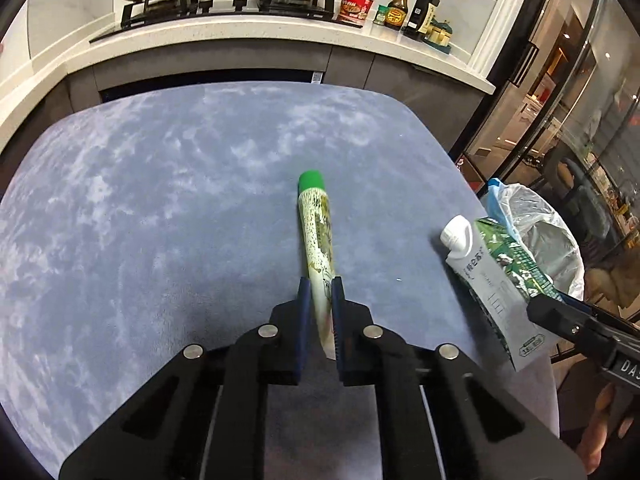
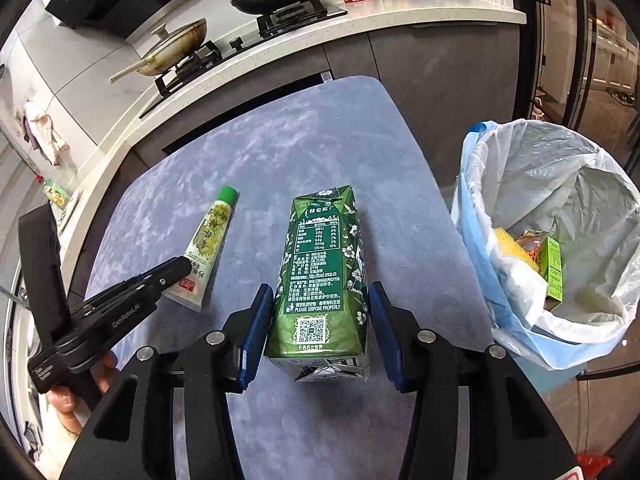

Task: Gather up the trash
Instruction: 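Carry the carton and tube over the bin and open both tools to drop them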

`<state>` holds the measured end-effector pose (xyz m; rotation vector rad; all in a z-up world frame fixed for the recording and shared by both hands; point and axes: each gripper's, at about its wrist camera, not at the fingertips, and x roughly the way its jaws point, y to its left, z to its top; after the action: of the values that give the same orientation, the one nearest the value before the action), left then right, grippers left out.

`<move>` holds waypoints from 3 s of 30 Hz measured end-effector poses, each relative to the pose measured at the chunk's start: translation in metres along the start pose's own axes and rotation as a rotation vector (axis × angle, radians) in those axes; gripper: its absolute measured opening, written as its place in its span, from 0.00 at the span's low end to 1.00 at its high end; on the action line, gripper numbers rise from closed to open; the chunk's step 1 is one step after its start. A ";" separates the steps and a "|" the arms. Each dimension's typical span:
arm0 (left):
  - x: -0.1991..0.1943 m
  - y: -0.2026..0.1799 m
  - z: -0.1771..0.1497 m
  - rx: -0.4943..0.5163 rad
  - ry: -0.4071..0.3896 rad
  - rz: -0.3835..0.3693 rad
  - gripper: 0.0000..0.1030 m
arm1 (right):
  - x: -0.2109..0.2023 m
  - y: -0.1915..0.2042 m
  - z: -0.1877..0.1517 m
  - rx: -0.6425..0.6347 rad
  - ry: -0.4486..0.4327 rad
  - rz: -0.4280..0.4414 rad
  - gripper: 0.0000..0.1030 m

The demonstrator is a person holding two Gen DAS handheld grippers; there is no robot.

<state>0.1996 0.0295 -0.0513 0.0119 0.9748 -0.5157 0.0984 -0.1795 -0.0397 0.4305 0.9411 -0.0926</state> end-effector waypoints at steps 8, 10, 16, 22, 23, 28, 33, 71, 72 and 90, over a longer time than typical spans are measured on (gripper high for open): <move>-0.028 -0.023 -0.010 -0.001 -0.011 -0.032 0.08 | -0.023 -0.009 -0.007 0.002 -0.026 0.010 0.45; -0.031 -0.029 -0.020 0.003 0.006 -0.033 0.08 | -0.026 -0.010 -0.010 0.005 -0.024 0.015 0.45; -0.049 -0.044 -0.038 0.005 0.011 -0.041 0.08 | -0.044 -0.016 -0.017 0.011 -0.047 0.026 0.45; -0.074 -0.061 -0.030 0.028 -0.033 -0.070 0.08 | -0.066 -0.025 -0.013 0.027 -0.105 0.026 0.45; -0.077 -0.065 -0.027 0.038 -0.042 -0.068 0.08 | -0.069 -0.027 -0.011 0.031 -0.113 0.025 0.45; -0.083 -0.077 -0.017 0.056 -0.060 -0.074 0.07 | -0.080 -0.040 -0.009 0.054 -0.136 0.022 0.45; -0.084 -0.084 -0.016 0.074 -0.061 -0.066 0.07 | -0.087 -0.051 -0.010 0.071 -0.146 0.022 0.45; 0.019 -0.282 0.060 0.241 -0.055 -0.239 0.45 | -0.092 -0.209 0.020 0.284 -0.223 -0.184 0.53; 0.020 -0.283 0.059 0.243 -0.051 -0.237 0.45 | -0.092 -0.209 0.019 0.280 -0.223 -0.181 0.53; 0.009 -0.283 0.044 0.272 -0.062 -0.161 0.45 | -0.104 -0.195 0.014 0.252 -0.229 -0.172 0.54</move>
<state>0.1184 -0.2334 0.0283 0.1615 0.8433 -0.7896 -0.0033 -0.3745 -0.0113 0.5579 0.7410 -0.4126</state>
